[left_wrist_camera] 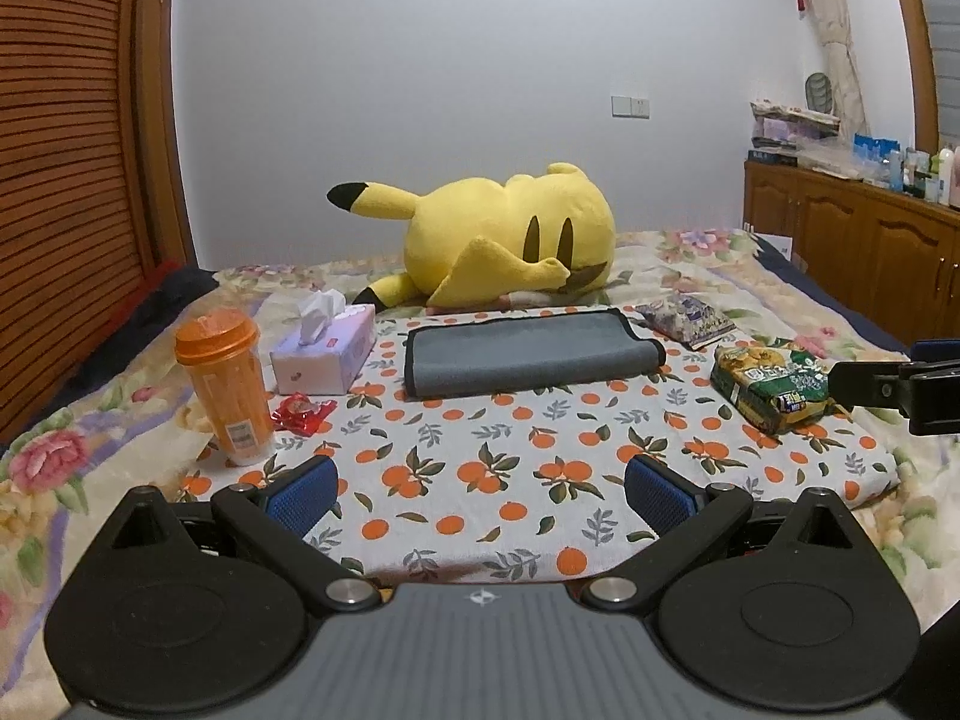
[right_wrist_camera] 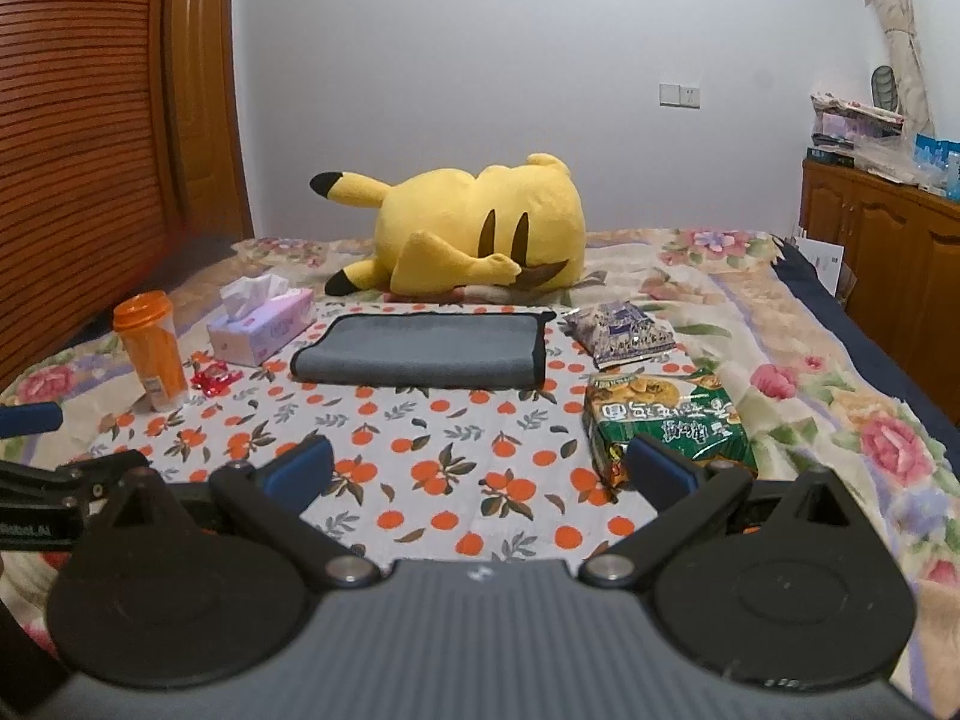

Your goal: Fold towel

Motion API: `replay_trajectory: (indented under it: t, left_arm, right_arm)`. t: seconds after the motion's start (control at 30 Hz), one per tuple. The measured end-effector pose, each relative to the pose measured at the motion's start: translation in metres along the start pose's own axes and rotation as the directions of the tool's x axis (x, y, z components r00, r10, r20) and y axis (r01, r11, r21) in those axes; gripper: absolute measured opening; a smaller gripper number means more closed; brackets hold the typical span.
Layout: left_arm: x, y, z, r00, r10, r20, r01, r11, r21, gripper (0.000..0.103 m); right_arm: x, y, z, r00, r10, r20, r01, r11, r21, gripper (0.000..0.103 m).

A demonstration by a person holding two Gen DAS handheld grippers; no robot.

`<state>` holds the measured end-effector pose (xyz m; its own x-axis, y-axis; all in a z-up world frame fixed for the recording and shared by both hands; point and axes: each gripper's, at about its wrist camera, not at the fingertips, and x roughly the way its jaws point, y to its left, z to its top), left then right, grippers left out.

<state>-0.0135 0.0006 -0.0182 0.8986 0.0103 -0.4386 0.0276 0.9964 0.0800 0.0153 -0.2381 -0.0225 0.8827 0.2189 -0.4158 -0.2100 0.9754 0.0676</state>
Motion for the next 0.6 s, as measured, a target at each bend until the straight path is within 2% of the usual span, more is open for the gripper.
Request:
replay_trajectory:
  t: [0.6]
  left_arm:
    - [-0.011, 0.0, 0.001, 0.998, -0.006, 0.067, 0.007, 1.0, -0.006, 0.103]
  right_arm:
    - [-0.011, -0.004, 0.001, 0.997, -0.01, 0.075, 0.009, 1.0, 0.013, 0.103]
